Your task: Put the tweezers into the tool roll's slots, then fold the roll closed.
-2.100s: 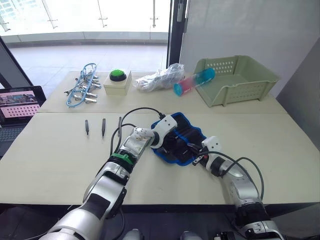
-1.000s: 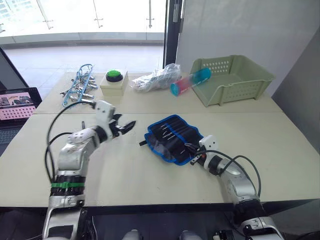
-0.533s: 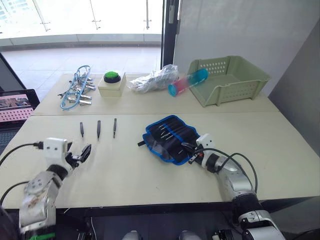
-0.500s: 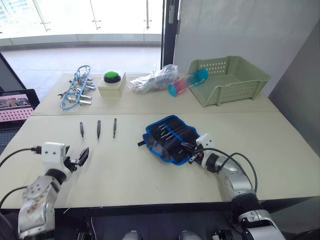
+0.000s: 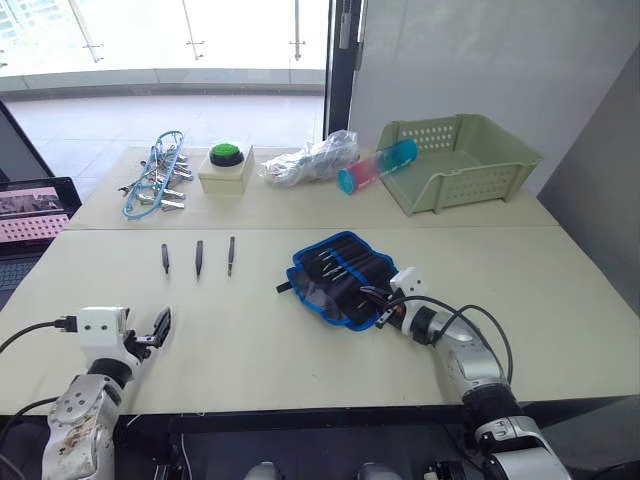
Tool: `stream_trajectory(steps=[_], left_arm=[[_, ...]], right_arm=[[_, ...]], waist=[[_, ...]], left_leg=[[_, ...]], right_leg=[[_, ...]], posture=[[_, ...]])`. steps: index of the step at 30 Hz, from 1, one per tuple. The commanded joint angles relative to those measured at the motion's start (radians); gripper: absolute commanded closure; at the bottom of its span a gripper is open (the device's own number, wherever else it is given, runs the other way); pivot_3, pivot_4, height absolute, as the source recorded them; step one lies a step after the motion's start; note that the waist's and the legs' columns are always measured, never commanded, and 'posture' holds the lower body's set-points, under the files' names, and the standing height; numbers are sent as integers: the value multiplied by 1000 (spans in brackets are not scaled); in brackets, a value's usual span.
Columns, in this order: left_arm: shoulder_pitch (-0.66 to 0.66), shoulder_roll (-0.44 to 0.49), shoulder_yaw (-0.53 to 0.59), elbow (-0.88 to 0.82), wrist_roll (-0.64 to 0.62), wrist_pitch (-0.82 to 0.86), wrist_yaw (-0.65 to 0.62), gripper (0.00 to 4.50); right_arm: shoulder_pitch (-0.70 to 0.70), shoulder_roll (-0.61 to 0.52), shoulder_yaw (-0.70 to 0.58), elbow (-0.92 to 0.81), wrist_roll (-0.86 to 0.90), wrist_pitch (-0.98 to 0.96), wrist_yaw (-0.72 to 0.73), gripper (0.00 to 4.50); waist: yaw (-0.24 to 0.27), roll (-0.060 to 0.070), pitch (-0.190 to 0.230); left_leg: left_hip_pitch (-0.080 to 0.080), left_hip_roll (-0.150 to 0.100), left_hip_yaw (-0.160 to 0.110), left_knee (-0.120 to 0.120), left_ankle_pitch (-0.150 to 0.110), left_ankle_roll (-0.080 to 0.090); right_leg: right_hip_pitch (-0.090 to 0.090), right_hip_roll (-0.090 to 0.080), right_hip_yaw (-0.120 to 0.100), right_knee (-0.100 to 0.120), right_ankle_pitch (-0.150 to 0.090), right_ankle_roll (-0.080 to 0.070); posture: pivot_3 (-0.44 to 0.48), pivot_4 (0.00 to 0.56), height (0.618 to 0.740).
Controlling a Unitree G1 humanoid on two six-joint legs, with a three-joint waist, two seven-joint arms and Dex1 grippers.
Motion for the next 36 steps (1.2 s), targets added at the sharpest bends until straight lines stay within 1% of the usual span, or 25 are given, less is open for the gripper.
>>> stream_trajectory(steps=[1, 3, 6, 8, 9, 12, 18, 20, 28, 32, 33, 36], left_arm=[[-114, 4, -1, 11, 5, 80, 121, 533], [-170, 19, -15, 42, 29, 134, 168, 533], [-242, 41, -28, 100, 36, 198, 201, 533], [-320, 71, -49, 173, 5, 290, 165, 533], [-345, 87, -67, 197, 4, 308, 143, 533], [-416, 105, -75, 269, 29, 335, 184, 533], [-543, 106, -95, 401, 52, 348, 225, 533], [-566, 109, -100, 431, 62, 347, 240, 533], [-641, 131, -138, 645, 113, 237, 230, 533], [-659, 125, -148, 696, 123, 201, 228, 1637], [-661, 122, -149, 704, 126, 194, 228, 2051], [-660, 119, -149, 715, 131, 175, 232, 3024]], right_arm=[[33, 14, 35, 35, -26, 28, -2, 4500], [35, 14, 34, 32, -26, 29, -5, 4500], [38, 15, 34, 26, -25, 32, -8, 4500], [41, 16, 31, 19, -24, 35, -14, 4500], [42, 15, 31, 17, -24, 35, -16, 4500], [44, 14, 31, 14, -24, 36, -20, 4500], [48, 11, 33, 4, -25, 40, -28, 4500], [50, 11, 33, -2, -23, 43, -29, 4500], [50, -1, 33, -2, -24, 47, -26, 4500], [50, -6, 29, -7, -25, 46, -32, 4500], [52, -6, 29, -11, -25, 47, -34, 4500], [59, -7, 30, -18, -23, 49, -38, 4500]], waist=[[0, -1, 0], [0, -1, 0], [-5, -1, -1], [-2, -1, -1], [-2, -1, -1], [-2, -1, -1], [-1, -1, -1], [-2, -1, -1], [-1, -1, -1], [1, -1, -1], [2, -1, -1], [3, -1, -1]], left_leg=[[0, 0, 0, 0, 0, 0], [0, -1, 0, 0, 0, 0], [0, -1, 1, 0, 0, 0], [0, -1, 1, -1, 0, 0], [0, -1, 1, -1, 0, 0], [0, -2, 0, -1, 0, 0], [-1, -2, 0, -1, 0, 0], [-1, -2, 1, -1, 0, 0], [-1, -2, 0, -1, 0, -1], [0, -2, 0, -1, 0, -1], [0, -2, 0, -1, 0, -1], [-1, -2, 0, -1, 0, -1]], right_leg=[[0, 0, 0, 0, 0, 0], [0, 0, 0, 0, 0, 0], [0, 0, 0, 0, 0, 0], [-1, 0, -1, 0, 0, 0], [-1, 0, -2, 0, 0, 0], [-1, 0, -2, 0, 0, 0], [-2, 0, -3, 0, 0, 0], [-2, -1, -3, 0, 0, 0], [-2, -1, -3, 0, 0, 0], [-2, -1, -3, 0, 0, 0], [-2, -1, -3, 1, 0, 0], [-2, -2, -3, 1, 0, 0]], posture=[[0, 150, 740], [0, 150, 740], [0, 150, 740], [0, 150, 740], [0, 150, 740], [0, 150, 740], [0, 150, 740], [0, 150, 740], [0, 150, 740], [0, 150, 740], [0, 150, 740], [0, 150, 740]])
